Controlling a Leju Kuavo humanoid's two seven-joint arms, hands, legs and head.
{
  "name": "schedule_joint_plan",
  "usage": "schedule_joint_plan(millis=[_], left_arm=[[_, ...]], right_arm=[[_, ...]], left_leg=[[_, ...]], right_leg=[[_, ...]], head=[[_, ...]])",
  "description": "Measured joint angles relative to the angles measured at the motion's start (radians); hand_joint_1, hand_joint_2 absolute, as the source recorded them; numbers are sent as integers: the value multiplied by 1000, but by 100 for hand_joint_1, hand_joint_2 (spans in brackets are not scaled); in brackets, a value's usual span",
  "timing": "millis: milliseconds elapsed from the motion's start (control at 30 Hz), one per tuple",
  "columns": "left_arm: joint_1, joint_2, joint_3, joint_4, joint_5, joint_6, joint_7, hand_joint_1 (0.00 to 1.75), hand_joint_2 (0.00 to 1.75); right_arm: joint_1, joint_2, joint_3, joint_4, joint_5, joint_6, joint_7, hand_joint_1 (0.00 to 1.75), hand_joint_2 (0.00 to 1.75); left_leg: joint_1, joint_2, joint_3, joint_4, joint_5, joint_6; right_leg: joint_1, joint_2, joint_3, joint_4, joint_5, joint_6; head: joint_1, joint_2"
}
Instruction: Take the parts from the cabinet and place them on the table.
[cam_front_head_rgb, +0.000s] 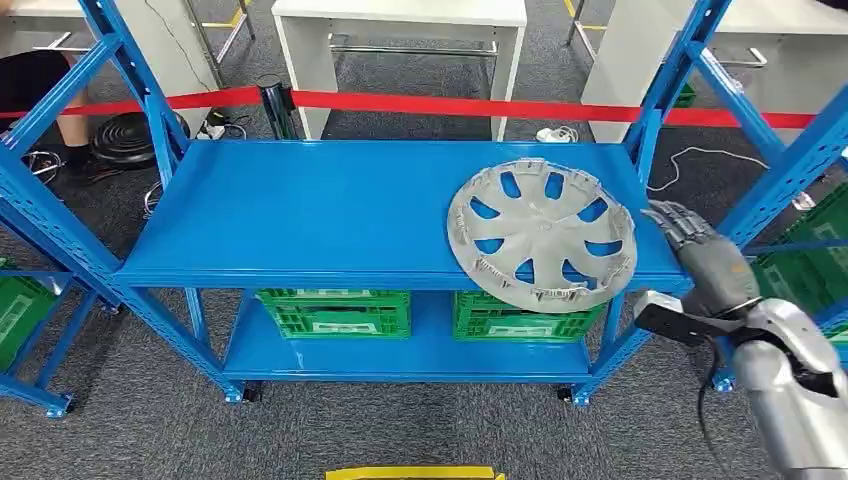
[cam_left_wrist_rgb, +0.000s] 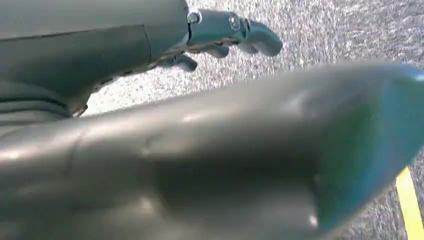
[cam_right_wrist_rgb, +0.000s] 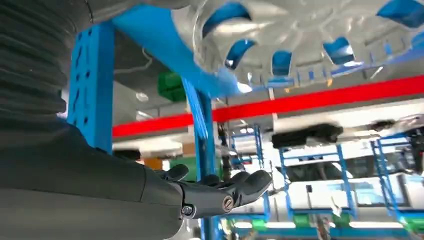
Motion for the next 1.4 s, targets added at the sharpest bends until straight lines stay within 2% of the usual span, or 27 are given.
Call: schedule_joint_plan(millis=[133,333,567,667,967,1400], left_arm=[[-3,0,0,0,0,-3,3,0,0],[-3,0,0,0,-6,-3,11,0,0],[-6,2,0,0,-6,-1,9,0,0],[-6,3,0,0,-6,-1,9,0,0],[-6,4,0,0,-6,0,8,0,0],[1,4,0,0,0,6,-1,0,0]], right_arm=[[-36,41,41,93,10,22,2,0,175],[-128,55,97,303,29,20,-28,0,175],[-255,67,190,557,117,-94,6,0,175],[-280,73,217,614,139,-148,18,0,175],[-311,82,247,692,155,-173,23,0,175],[-325,82,257,718,168,-183,40,0,175]], left_leg=[[0,0,0,0,0,0],[0,-1,-1,0,0,0],[0,-1,-1,0,0,-1],[0,-1,-1,0,1,-1],[0,-1,-1,0,1,-1],[0,-1,-1,0,1,-1]], right_leg=[[0,-1,0,0,0,0],[0,-1,0,1,0,0],[0,-1,0,1,0,0],[0,-1,0,1,0,0],[0,-1,0,1,0,0],[0,-1,0,1,0,0]], head=[[0,0],[0,0],[0,0],[0,0],[0,0],[0,0]])
